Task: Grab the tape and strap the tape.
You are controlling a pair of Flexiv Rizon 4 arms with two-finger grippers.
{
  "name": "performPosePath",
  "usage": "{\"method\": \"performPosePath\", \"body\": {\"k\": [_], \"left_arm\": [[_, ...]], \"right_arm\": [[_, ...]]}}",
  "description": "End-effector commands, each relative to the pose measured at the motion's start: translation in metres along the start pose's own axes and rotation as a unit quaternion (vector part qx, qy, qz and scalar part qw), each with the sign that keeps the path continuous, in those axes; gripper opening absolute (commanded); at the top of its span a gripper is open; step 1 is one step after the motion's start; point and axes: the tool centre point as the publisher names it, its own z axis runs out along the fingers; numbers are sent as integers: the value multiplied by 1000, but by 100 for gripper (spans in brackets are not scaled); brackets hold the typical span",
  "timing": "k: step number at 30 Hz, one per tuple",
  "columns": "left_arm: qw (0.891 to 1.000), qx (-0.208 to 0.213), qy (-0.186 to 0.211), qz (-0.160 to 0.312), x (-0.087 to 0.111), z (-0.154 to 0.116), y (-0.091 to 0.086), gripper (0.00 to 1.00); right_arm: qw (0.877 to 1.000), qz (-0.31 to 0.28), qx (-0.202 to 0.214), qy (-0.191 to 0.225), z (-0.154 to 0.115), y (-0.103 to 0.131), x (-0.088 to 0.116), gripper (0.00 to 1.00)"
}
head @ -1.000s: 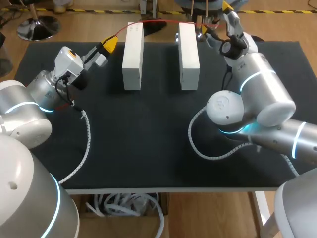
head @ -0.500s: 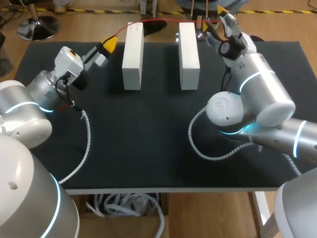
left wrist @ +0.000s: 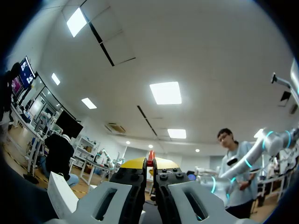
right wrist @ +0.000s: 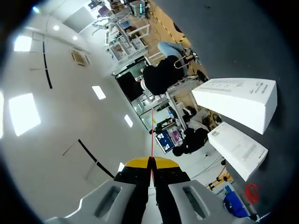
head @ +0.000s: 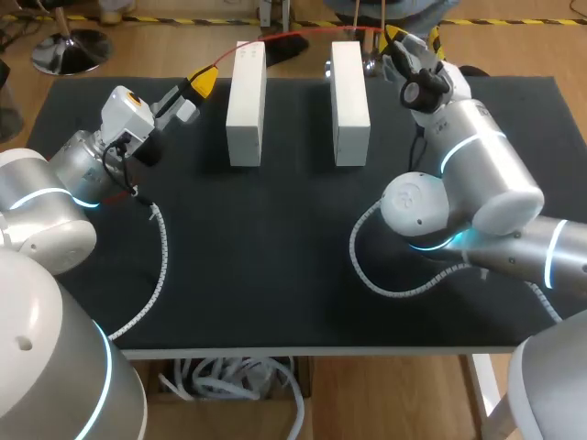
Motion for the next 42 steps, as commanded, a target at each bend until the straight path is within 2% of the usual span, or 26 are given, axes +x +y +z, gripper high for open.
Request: {"method": "performPosePath", "body": {"k": [1, 5, 8, 12, 16, 21, 42], "left_arm": [[1000, 1, 0, 0, 0, 0, 1, 0], [1000, 1, 0, 0, 0, 0, 1, 0], [1000, 1, 0, 0, 0, 0, 1, 0], [1000, 1, 0, 0, 0, 0, 1, 0], [1000, 1, 0, 0, 0, 0, 1, 0], [1000, 1, 0, 0, 0, 0, 1, 0], [1000, 1, 0, 0, 0, 0, 1, 0]], "right_arm": [[1000, -24, -5, 6, 0, -2, -1, 0], [997, -75, -7, 21, 0, -4, 0, 0], [990, -134, -5, 33, 1, -5, 1, 0], [970, -238, -4, 56, 2, -7, 1, 0], [942, -330, 3, 67, 1, -9, 3, 0], [918, -391, 15, 69, -4, -11, 7, 0], [918, -391, 15, 69, -4, -11, 7, 0]]}}
